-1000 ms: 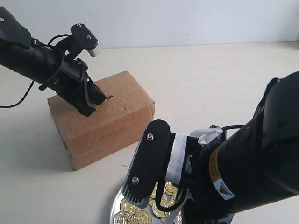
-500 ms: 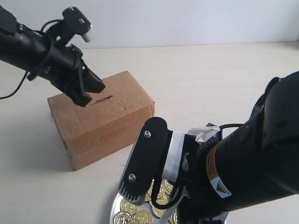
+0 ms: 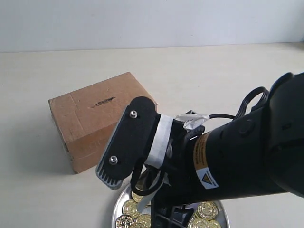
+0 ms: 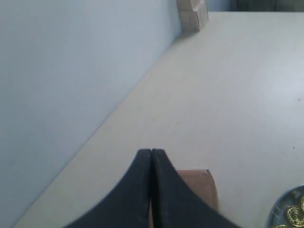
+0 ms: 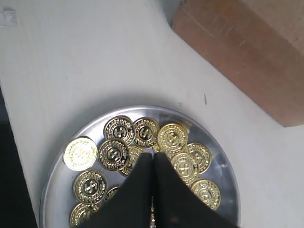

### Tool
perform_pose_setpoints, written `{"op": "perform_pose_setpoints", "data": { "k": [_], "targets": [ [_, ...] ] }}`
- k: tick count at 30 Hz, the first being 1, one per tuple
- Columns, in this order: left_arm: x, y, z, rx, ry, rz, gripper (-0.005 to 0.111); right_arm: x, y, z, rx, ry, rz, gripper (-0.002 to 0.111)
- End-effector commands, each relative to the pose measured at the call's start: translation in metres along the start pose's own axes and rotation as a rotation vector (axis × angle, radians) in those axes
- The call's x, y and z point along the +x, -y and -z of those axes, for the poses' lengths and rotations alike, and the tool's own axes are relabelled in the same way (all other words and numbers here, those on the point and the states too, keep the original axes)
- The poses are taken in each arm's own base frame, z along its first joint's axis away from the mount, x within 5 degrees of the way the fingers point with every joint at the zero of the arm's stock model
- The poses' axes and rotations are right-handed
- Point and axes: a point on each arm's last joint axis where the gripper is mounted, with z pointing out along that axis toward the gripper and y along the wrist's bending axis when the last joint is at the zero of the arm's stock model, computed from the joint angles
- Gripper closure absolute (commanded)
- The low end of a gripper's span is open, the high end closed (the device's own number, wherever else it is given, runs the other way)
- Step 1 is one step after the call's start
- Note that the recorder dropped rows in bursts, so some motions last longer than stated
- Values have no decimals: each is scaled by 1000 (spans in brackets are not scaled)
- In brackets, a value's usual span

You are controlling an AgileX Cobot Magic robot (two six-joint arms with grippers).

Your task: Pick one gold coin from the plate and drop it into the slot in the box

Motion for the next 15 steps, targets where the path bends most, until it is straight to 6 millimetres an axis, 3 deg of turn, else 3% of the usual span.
{"op": "perform_pose_setpoints", "data": {
  "k": [1,8,11,15],
  "targets": [
    [-14,10,36,-47,90,-27,107,-3,0,2,4,40,7,108],
    [-20,16,55,-75,139,-51,107,-3,0,2,4,40,7,108],
    [-18,18,57,-77,140,-51,107,-3,1,7,7,58,6,108],
    [-13,24,73,-117,160,-53,107,-5,1,16,13,93,7,108]
  ]
}}
